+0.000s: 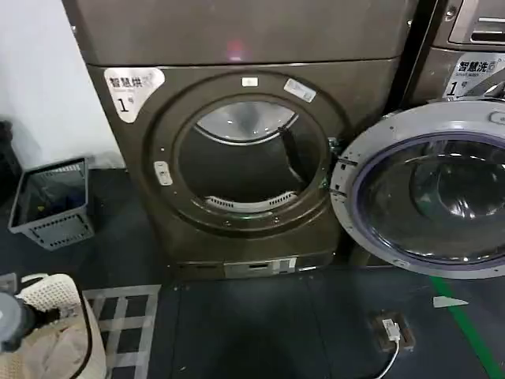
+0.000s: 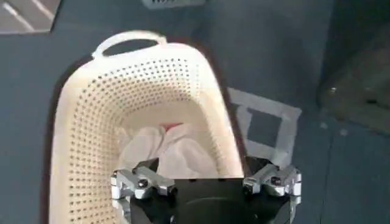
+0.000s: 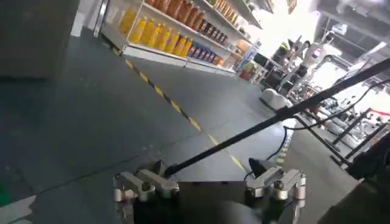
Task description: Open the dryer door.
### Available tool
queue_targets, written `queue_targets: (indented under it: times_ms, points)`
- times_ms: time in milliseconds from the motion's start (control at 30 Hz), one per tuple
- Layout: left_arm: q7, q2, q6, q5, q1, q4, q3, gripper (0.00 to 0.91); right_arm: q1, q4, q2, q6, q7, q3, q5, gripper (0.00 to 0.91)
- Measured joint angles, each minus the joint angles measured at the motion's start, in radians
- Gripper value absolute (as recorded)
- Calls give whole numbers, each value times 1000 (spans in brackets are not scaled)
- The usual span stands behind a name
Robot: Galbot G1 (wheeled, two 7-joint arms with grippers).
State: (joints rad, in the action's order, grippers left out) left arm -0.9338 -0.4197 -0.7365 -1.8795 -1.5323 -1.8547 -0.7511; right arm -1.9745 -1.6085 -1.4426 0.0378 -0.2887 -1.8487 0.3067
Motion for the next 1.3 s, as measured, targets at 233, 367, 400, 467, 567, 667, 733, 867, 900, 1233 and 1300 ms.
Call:
queue_targets:
  times_ms: [233, 367, 400, 467, 567, 667, 733, 867, 900, 1233, 1300]
  points:
    - [-39, 24, 0, -129, 18, 56, -8, 907, 15, 4, -3, -8, -9, 3, -20, 907]
    - [-52, 22, 0, -157, 17, 74, -11, 907, 17, 2, -2, -7, -10, 7, -7, 907]
    - [-54, 22, 0, -164, 17, 79, -11, 907, 17, 1, -1, -5, -10, 7, -7, 907]
    - [-57, 22, 0, -182, 19, 91, -12, 907, 17, 1, -1, -3, -10, 7, -6, 907]
    - [-58, 19, 0, -191, 31, 104, -11, 907, 17, 2, -1, -2, -10, 7, -8, 907]
    - [-58, 17, 0, -190, 34, 112, -6, 907, 16, 3, -1, -2, -10, 6, -8, 907]
    - [-58, 14, 0, -191, 38, 118, -4, 907, 15, 6, -1, -2, -11, 5, -8, 907]
    - [-63, 8, 0, -212, 43, 123, -3, 907, 15, 7, -2, -5, -13, 4, -8, 907]
    - [-64, 6, 0, -214, 43, 123, -3, 907, 15, 7, -2, -5, -13, 4, -8, 907]
    - [-75, -5, 0, -247, 43, 128, -12, 907, 18, 8, -4, -11, -15, 3, -19, 907]
    - [-76, -7, 0, -248, 43, 131, -12, 907, 19, 9, -4, -11, -15, 2, -19, 907]
